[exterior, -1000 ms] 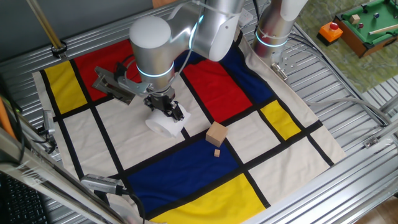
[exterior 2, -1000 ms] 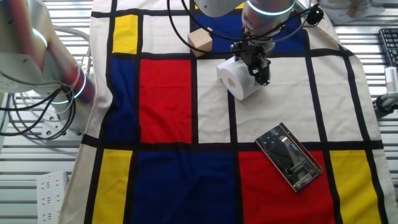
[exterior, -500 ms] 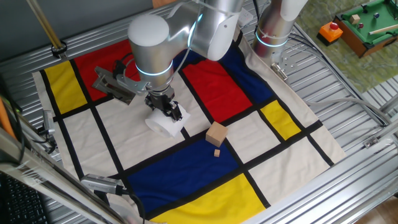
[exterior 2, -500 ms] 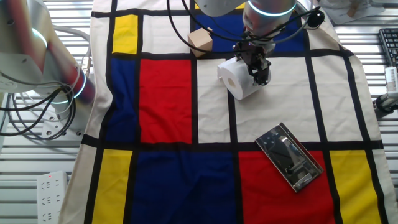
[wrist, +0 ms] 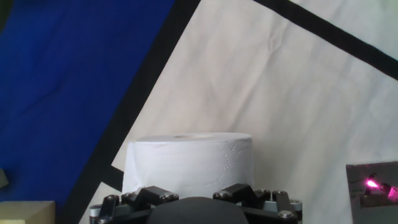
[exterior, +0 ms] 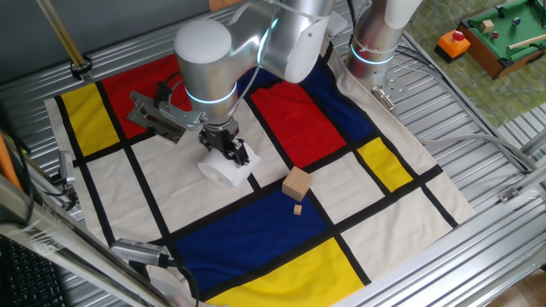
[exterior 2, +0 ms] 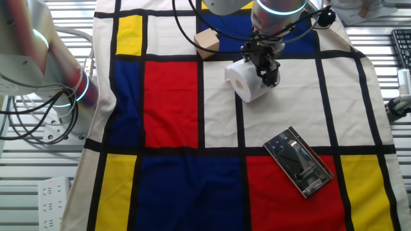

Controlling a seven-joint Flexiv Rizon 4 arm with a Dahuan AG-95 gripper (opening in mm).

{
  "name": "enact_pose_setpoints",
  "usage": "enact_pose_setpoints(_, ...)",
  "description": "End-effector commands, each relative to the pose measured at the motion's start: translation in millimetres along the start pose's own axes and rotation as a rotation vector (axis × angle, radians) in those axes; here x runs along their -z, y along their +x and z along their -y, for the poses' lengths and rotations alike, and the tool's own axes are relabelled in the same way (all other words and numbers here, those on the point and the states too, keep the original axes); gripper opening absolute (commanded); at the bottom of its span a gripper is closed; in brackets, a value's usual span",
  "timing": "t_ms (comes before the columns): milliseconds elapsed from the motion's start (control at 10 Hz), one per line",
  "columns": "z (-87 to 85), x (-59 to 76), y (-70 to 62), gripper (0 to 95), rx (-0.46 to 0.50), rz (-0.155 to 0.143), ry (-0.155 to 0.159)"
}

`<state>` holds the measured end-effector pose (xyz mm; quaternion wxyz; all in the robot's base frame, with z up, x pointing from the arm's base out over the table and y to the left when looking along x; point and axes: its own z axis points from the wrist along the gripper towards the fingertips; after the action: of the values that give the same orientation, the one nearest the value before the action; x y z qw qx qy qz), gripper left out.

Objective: Put the toilet paper on its holder

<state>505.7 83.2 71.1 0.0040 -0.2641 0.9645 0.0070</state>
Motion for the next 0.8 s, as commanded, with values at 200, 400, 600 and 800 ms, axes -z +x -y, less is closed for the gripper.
enact_pose_setpoints(200,-1.1,6.1,-1.0,0.0,0.008,0.01,-0.001)
enact_pose_setpoints(400,-2.9,15.3,-2.9,0.0,0.012,0.007,-0.001)
enact_pose_setpoints(600,-5.6,26.3,-3.5,0.0,0.035,0.011,-0.004)
enact_pose_setpoints(800,-6.2,28.9,-4.9,0.0,0.101,0.037,-0.018)
